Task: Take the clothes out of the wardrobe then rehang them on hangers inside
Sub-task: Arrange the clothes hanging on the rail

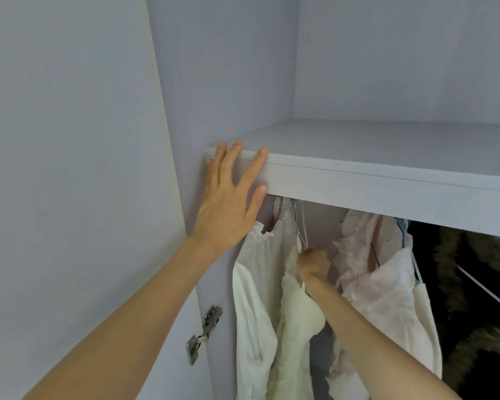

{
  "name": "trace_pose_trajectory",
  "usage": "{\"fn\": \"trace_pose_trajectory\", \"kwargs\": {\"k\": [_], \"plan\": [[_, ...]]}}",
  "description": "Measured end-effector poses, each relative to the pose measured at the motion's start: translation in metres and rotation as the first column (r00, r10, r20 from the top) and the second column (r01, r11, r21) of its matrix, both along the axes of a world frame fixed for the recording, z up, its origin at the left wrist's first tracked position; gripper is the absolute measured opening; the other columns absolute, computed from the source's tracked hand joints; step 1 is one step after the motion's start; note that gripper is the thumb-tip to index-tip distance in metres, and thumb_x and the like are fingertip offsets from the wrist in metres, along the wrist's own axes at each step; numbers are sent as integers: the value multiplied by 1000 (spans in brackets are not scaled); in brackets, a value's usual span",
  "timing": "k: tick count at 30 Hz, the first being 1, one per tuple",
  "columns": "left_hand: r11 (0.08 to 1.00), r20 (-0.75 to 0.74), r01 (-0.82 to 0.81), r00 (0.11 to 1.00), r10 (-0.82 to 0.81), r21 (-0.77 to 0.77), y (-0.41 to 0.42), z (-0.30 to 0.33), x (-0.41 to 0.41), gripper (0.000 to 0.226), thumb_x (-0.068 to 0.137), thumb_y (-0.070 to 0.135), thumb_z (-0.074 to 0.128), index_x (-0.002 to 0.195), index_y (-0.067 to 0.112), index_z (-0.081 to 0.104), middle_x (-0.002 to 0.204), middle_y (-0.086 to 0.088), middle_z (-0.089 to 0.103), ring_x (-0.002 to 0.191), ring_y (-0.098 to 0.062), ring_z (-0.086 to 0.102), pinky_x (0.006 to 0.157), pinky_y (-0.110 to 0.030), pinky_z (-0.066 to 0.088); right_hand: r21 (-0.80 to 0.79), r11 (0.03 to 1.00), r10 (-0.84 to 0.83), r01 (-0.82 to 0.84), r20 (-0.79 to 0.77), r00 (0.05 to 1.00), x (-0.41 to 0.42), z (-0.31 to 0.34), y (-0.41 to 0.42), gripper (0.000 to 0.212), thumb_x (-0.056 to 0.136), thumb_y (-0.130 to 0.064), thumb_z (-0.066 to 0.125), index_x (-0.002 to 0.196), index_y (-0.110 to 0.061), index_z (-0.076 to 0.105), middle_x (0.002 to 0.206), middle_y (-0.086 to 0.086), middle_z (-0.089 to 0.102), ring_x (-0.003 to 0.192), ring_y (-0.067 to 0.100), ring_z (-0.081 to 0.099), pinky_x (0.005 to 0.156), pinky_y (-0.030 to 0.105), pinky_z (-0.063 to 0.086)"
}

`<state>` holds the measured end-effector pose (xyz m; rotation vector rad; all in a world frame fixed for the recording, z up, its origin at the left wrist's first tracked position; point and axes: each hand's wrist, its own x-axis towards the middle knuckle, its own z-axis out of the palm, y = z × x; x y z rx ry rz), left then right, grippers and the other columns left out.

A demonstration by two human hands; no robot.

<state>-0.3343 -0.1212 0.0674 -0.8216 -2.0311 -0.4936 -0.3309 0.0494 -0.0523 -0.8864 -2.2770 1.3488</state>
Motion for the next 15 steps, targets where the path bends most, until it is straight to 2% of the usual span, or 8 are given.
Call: {"fn": "trace_pose_trajectory", "kwargs": {"k": [3, 4, 6, 7, 10, 12, 13, 15], "plan": [[1000, -29, 4, 1000, -4, 8, 0, -1, -3, 49, 98, 39, 29, 145, 27, 17, 149, -18, 19, 141, -37, 8, 115, -48, 14, 66, 995, 74, -73, -20, 997, -8, -5, -14, 28, 93, -2, 34, 99, 2, 61, 108, 23, 63, 104, 36, 58, 78, 32, 43], [1000, -32, 3, 999, -3, 9, 0, -1, -3, 49, 98, 39, 29, 145, 27, 18, 149, -18, 19, 141, -37, 8, 115, -49, 15, 95, 990, 107, -103, -35, 994, -12, -7, -19, 26, 93, -2, 34, 87, -1, 60, 100, 21, 64, 98, 35, 59, 77, 32, 43], [1000, -32, 4, 999, -4, 10, 0, -2, -3, 50, 98, 39, 29, 145, 27, 18, 149, -18, 18, 141, -37, 7, 114, -51, 17, 104, 982, 167, -160, -59, 984, -21, -10, -30, 30, 92, 0, 33, 66, -7, 46, 81, 15, 59, 85, 30, 56, 70, 29, 37], [1000, -29, 7, 1000, -7, 10, 1, -2, -4, 50, 98, 39, 28, 145, 27, 18, 149, -17, 18, 141, -37, 7, 113, -53, 18, 99, 978, 190, -183, -70, 979, -25, -11, -36, 30, 93, 0, 34, 67, -7, 46, 80, 14, 58, 84, 30, 55, 69, 28, 36], [1000, -7, 18, 1000, -18, 4, 0, -3, -4, 50, 98, 40, 27, 145, 27, 16, 150, -17, 15, 141, -37, 6, 111, -56, 20, 56, 971, 237, -232, -106, 966, -38, -11, -54, 26, 96, -6, 35, 89, 1, 59, 98, 18, 63, 94, 31, 59, 74, 28, 40], [1000, -2, 20, 1000, -20, -2, -1, -3, -4, 50, 98, 39, 26, 146, 27, 15, 151, -17, 15, 141, -37, 5, 111, -56, 20, 53, 953, 302, -298, -80, 950, -46, -13, -63, 30, 98, -13, 35, 77, -5, 56, 92, 16, 61, 86, 27, 57, 70, 27, 39], [1000, -7, 16, 1000, -16, -10, -1, -3, -5, 50, 98, 39, 27, 146, 26, 15, 151, -18, 16, 141, -37, 6, 111, -56, 20, 62, 938, 346, -342, -59, 936, -50, -13, -68, 32, 98, -17, 36, 78, -5, 57, 89, 16, 61, 83, 28, 57, 68, 27, 38], [999, -26, -3, 1000, 2, -36, -3, -4, -5, 51, 98, 36, 29, 146, 25, 15, 151, -19, 17, 141, -38, 7, 112, -54, 19, 110, 894, 439, -435, -21, 898, -56, -13, -73, 35, 99, -25, 37, 105, -1, 61, 90, 15, 61, 89, 30, 56, 73, 28, 38]]}}
